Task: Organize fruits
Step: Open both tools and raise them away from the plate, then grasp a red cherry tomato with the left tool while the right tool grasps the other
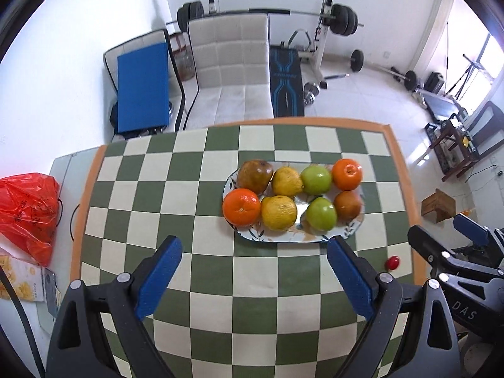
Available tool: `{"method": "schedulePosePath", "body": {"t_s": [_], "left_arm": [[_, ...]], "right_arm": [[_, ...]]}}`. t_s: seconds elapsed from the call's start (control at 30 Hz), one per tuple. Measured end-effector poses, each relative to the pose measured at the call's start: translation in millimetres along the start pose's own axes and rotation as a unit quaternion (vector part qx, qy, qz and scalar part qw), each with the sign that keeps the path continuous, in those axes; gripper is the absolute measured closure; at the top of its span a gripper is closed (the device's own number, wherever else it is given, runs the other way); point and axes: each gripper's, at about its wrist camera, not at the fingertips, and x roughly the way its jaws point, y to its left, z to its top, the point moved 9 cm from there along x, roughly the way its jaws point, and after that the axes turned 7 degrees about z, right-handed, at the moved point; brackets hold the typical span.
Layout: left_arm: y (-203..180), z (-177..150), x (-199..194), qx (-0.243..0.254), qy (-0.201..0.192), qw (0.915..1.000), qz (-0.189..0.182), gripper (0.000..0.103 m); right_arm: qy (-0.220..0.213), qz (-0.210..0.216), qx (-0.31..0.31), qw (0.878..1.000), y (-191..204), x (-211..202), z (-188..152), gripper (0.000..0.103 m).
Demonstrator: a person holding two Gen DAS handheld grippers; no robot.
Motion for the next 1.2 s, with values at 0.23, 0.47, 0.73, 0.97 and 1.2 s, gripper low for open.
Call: {"method": "schedulePosePath", "body": {"t_s": [0.23, 0.47, 0.73, 0.97, 1.2], "left_arm": [[2, -8, -46, -0.001, -0.035, 0.9994, -0.007, 0.009], [2, -22, -83, 0.005, -0.059, 0.9982, -0.009, 0.009], [6, -35, -110, -0.001, -0.072, 0.9973, -0.015, 0.009], [6, -40, -116, -0.005, -0.072, 0.9972, -0.018, 0.009], [1, -38, -96, 0.001, -0.05, 0.9988, 0.002, 0.0]], "right_arm": [[-0.028, 0.007, 0.0, 1.0, 10, -50, -15, 0.009], [-0.054, 0.008, -0.008, 0.998, 19, -99, -30, 0.009], [-0.084, 0.018, -0.007, 0.996, 27, -149, -39, 0.009], [-0.095, 0.032, -0.007, 0.995, 37, -166, -44, 0.009], [-0.076, 0.065, 0.034, 0.994, 20, -145, -47, 0.009]]}}
